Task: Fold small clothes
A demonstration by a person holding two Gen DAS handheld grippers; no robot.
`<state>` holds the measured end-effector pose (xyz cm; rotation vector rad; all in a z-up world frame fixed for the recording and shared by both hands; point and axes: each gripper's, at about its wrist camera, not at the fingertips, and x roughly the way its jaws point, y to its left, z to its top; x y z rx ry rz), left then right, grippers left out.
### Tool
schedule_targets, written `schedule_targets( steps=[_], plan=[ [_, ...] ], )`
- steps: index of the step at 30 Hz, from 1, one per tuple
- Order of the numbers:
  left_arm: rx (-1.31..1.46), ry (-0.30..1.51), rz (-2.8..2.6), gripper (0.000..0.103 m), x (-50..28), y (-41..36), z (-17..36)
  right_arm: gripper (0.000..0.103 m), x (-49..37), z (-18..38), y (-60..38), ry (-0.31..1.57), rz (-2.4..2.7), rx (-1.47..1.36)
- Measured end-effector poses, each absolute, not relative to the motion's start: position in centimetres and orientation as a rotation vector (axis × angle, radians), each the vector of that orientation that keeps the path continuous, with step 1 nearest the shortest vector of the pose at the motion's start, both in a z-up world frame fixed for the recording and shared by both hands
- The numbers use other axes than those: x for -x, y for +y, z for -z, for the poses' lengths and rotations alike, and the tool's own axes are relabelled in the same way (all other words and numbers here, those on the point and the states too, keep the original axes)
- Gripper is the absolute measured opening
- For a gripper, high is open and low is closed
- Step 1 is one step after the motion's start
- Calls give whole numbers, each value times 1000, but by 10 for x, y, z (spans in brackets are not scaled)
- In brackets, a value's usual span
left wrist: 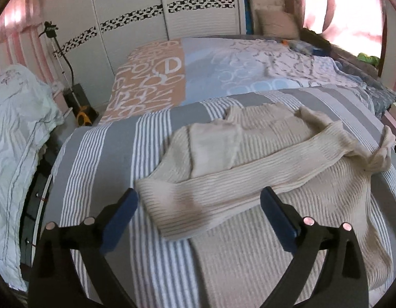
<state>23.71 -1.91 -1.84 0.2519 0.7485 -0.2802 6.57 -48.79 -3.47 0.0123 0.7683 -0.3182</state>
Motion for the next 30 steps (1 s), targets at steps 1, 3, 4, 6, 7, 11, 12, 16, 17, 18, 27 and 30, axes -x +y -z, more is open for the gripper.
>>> schedule_targets(
  steps=[1, 3, 4, 6, 7, 11, 12, 16, 17, 18, 27, 30],
  plan=[
    [-261, 744, 271, 97, -238, -25, 19, 93, -64, 35, -493, 769, 332, -17],
    [-273, 742, 252, 97, -242, -34, 22, 93, -59, 37, -503, 775, 355, -30],
    [-276, 747, 254, 97, -244, -39, 24, 93, -58, 38, -509, 783, 366, -37],
    [-276, 760, 256, 97, -248, -48, 28, 93, -55, 42, -522, 812, 401, -50],
    [-278, 760, 255, 97, -248, -51, 28, 93, -54, 43, -530, 824, 419, -61],
    [-294, 754, 268, 97, -251, -71, 30, 88, -60, 46, -559, 848, 479, -153],
    [-296, 754, 274, 97, -252, -74, 30, 84, -66, 48, -571, 851, 484, -216],
    [-298, 753, 299, 97, -257, -91, 30, 65, -95, 61, -603, 889, 515, -401],
    [-301, 755, 303, 97, -259, -95, 31, 59, -104, 65, -611, 895, 547, -433],
    [-305, 756, 306, 97, -261, -97, 31, 56, -108, 66, -615, 893, 566, -452],
    [-421, 727, 294, 97, -259, -104, 32, 40, -131, 74, -606, 943, 656, -359],
    [-407, 751, 306, 97, -263, -98, 36, 45, -114, 70, -611, 906, 670, -417]
  ],
)
